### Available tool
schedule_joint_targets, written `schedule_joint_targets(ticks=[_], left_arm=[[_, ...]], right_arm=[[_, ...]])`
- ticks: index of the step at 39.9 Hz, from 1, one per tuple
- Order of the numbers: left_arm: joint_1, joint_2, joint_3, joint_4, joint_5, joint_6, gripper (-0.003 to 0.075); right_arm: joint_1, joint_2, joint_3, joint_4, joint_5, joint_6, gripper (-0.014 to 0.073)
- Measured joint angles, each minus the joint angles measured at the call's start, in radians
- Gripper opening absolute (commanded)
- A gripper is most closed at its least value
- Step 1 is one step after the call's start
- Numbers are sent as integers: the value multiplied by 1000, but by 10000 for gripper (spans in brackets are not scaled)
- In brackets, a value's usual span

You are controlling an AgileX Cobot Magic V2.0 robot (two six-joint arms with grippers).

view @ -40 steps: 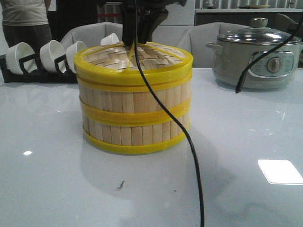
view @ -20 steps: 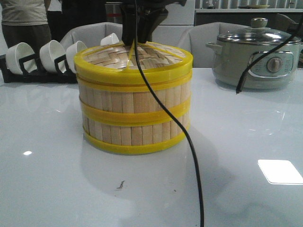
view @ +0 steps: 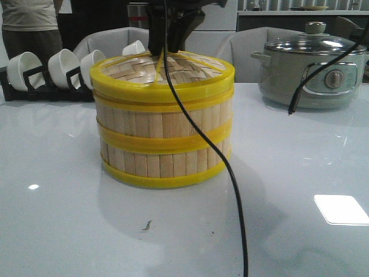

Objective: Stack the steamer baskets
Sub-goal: 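Lower the lid onto the top basket, open the right gripper, withdraw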

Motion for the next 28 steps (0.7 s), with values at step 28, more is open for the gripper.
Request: schedule_joint_targets(ticks=[28], left_arm=[[0, 0, 0, 0, 0, 0, 87]], right_arm=[[-7, -8, -2, 0, -35, 0, 361]])
